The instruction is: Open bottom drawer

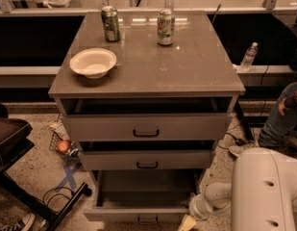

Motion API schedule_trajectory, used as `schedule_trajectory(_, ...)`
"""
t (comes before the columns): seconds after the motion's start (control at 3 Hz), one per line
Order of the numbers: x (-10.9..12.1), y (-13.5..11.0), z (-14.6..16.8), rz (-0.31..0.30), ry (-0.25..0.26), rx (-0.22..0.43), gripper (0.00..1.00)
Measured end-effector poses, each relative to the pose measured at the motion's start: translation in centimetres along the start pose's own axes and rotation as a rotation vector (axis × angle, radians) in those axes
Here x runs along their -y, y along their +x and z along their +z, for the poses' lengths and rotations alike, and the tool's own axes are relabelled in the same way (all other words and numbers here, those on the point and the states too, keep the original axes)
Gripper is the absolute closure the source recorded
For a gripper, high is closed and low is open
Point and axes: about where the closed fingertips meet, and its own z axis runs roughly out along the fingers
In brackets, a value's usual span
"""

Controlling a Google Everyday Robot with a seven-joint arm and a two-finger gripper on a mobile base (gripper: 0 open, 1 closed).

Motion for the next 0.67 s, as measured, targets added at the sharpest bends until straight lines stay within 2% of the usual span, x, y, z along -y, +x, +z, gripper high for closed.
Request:
schedule_trajectory(0.33,0.0,0.0,0.0,0.000,0.000,0.000,0.00)
schedule_trajectory(0.67,-0.1,-1.2,-1.2,-0.040,0.024,-0.064,0.18)
